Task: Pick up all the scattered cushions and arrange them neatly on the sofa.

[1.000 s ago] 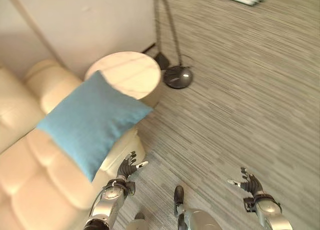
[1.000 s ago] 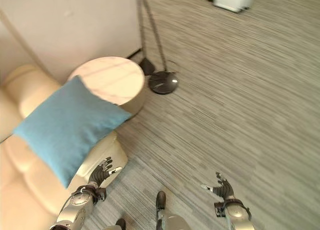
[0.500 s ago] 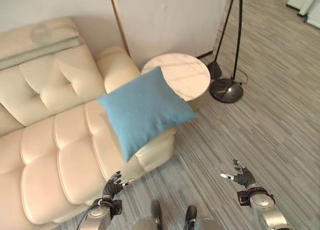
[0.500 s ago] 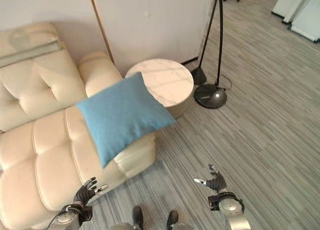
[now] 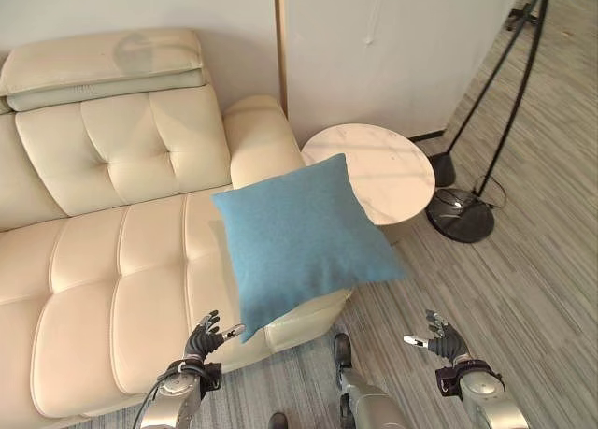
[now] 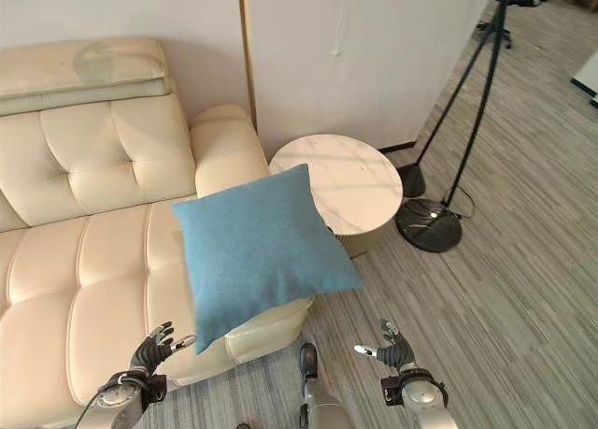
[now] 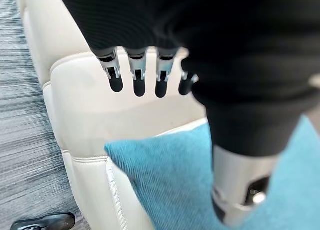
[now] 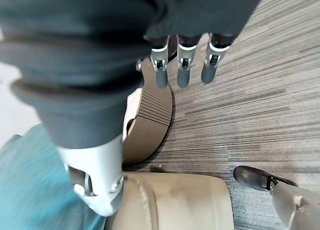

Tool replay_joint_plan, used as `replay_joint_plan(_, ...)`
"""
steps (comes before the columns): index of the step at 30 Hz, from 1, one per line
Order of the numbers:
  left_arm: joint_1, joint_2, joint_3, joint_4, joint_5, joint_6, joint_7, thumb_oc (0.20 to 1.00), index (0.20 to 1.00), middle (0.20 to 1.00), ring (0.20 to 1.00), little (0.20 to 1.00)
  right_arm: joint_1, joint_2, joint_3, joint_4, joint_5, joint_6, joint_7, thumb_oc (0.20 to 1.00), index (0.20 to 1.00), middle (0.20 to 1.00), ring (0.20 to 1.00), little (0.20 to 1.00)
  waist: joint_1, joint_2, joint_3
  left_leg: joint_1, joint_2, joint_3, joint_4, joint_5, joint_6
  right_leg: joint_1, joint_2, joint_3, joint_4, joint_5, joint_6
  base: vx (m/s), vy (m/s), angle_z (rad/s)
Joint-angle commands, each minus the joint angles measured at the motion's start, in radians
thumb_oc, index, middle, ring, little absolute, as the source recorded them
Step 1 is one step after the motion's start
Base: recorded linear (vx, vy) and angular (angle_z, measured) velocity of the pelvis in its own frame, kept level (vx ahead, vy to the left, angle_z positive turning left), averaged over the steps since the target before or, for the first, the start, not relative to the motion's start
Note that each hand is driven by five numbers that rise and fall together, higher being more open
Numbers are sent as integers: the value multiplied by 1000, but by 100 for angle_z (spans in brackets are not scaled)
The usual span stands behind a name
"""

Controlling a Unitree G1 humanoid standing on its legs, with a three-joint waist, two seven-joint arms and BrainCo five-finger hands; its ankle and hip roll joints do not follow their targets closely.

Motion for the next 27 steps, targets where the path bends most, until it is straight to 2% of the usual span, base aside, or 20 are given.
replay_joint_plan(1,-26,11,39,-40,17,-47,11,1000,1000,1000,1000,1000,-13,-22,2,-23,2,-29,1,1000,1000,1000,1000,1000,-18,-11,-14,-69,-19,39,31,4,7,98,-3,38,26,-82,8,232,-204,23)
replay_joint_plan(5,-45,-10,40,-21,-29,-45,32,1000,1000,1000,1000,1000,-9,-26,-3,-22,29,-35,-4,1000,1000,1000,1000,1000,-26,-14,-22,-78,16,23,99,-25,-17,135,11,22,42,-120,-15,181,-217,29)
replay_joint_plan(6,-59,-16,40,-15,-48,-50,40,1000,1000,1000,1000,1000,-10,-33,-5,-21,35,-38,-5,1000,1000,1000,1000,1000,-28,-17,-18,-104,15,22,167,-37,-31,147,6,6,51,-138,-27,117,-121,35)
replay_joint_plan(9,-77,-21,34,-2,-63,-57,48,1000,1000,1000,1000,1000,-10,-43,-7,-16,42,-44,-9,1000,1000,1000,1000,1000,-27,-21,-11,-150,31,47,208,-13,-44,177,-13,-26,44,-159,-37,103,-44,75)
replay_joint_plan(10,-79,-23,31,-7,-62,-57,47,1000,1000,1000,1000,1000,-10,-52,-9,-16,44,-42,-10,1000,1000,1000,1000,1000,-24,-20,-8,-182,67,79,179,25,-49,199,-27,-50,35,-174,-38,105,48,105)
replay_joint_plan(13,-90,-18,31,20,-44,-53,50,1000,1000,1000,1000,1000,-12,-63,-12,-8,47,-40,-19,1000,1000,1000,1000,1000,-5,-18,5,-278,130,126,90,137,-72,241,-40,-92,24,-211,-36,169,83,74)
replay_joint_plan(14,-89,-17,33,28,-44,-55,54,1000,1000,1000,1000,1000,-11,-62,-12,-5,46,-41,-22,1000,1000,1000,1000,1000,0,-19,10,-301,135,136,72,150,-76,253,-43,-96,21,-221,-34,268,223,74)
replay_joint_plan(15,-74,-20,40,31,-47,-60,54,1000,1000,1000,1000,1000,-10,-63,-10,-9,37,-41,-17,1000,1000,1000,1000,1000,10,0,10,-295,140,136,32,168,-84,270,-38,-92,21,-233,-28,229,248,43)
replay_joint_plan(18,-56,-22,41,35,-38,-61,51,1000,1000,1000,1000,1000,-14,-65,-7,-10,23,-43,-16,1000,1000,1000,1000,1000,14,14,0,-285,130,125,33,179,-85,279,-44,-86,22,-229,-22,170,240,-47)
replay_joint_plan(21,-40,-15,40,51,-22,-57,41,1000,1000,1000,1000,1000,-22,-49,-2,-6,19,-38,-12,1000,1000,1000,1000,1000,25,3,-16,-272,99,126,49,153,-65,286,-83,-66,27,-225,-6,153,266,-40)
replay_joint_plan(23,-40,-11,38,53,-18,-52,37,1000,1000,1000,1000,1000,-22,-42,-1,-6,17,-34,-10,1000,1000,1000,1000,1000,28,-2,-18,-270,90,129,55,143,-56,281,-91,-61,39,-225,-2,72,157,-18)
replay_joint_plan(24,-41,-5,37,57,-11,-46,37,1000,1000,1000,1000,1000,-21,-29,2,-6,15,-32,-7,1000,1000,1000,1000,1000,29,-11,-17,-260,71,133,61,121,-37,267,-104,-47,80,-220,8,69,189,-29)
replay_joint_plan(27,-50,10,42,53,-4,-46,43,1000,1000,1000,1000,1000,-24,-10,8,-6,6,-28,-5,1000,1000,1000,1000,1000,24,-17,-12,-239,58,155,50,102,-20,215,-107,-34,162,-200,28,51,178,-16)
